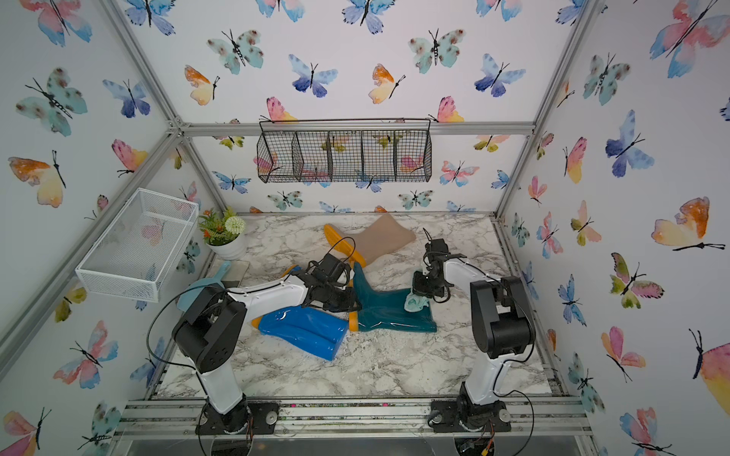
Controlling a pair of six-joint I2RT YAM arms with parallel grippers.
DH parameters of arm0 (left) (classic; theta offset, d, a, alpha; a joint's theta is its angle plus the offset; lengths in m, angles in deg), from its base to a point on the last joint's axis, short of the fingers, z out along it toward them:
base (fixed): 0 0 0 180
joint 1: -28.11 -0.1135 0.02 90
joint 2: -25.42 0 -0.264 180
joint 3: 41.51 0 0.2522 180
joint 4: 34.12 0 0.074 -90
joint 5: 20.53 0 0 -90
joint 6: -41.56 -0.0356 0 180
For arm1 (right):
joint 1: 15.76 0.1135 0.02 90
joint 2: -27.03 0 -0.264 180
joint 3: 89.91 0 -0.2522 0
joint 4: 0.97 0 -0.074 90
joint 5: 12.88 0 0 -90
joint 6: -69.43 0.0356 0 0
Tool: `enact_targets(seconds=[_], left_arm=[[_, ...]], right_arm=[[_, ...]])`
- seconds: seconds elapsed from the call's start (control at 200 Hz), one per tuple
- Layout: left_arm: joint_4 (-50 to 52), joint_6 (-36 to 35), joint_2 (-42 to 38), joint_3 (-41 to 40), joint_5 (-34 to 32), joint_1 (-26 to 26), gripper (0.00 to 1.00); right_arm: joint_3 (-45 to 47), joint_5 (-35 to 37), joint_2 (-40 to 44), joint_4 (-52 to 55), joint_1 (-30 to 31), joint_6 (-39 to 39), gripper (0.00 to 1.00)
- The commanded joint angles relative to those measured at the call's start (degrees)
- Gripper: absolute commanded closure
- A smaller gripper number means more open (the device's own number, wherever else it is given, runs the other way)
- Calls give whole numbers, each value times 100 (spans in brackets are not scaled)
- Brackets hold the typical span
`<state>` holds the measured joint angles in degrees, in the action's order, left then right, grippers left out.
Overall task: Wipe the rubber boots with a cloth
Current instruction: Wipe the dirt off the rubber boot.
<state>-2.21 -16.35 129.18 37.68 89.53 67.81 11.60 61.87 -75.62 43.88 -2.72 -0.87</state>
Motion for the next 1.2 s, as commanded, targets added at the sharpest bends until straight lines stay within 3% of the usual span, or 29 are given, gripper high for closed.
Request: enact_targets(seconds=[0.0,0.17,0.28,0.425,0.631,0.766,0.876,0.991,1.036,1.106,1.196], left_arm=[[-303,-195,78,-174,215,63,100],[-224,-223,54,-153,199,64,100],[-221,-228,24,-155,190,68,100],[-226,-240,42,-153,225,73,100],[-166,-287,4,-160,154,64,100],[-160,-296,-6,-127,174,57,100],[-178,-276,-3,-172,179,64,100],[-252,-237,-67,-241,150,64,100],[-236,-239,-50,-218,147,56,100],[-193,-255,-8,-171,129,64,100],[-173,-265,-6,-158,136,64,100]], right_arm=[[46,-132,198,82,487,131,98],[-486,-221,-81,-260,1996,524,98],[-631,-308,-160,-462,2451,570,98],[-269,554,45,-2,2269,289,98],[849,782,742,201,851,95,98],[628,460,632,200,968,169,98],[77,451,435,-39,1883,469,98],[-323,-225,40,-467,2599,502,98],[-254,-473,-39,-597,2620,415,98],[-9,-23,34,-474,2459,188,98],[418,277,234,-50,1593,12,98]])
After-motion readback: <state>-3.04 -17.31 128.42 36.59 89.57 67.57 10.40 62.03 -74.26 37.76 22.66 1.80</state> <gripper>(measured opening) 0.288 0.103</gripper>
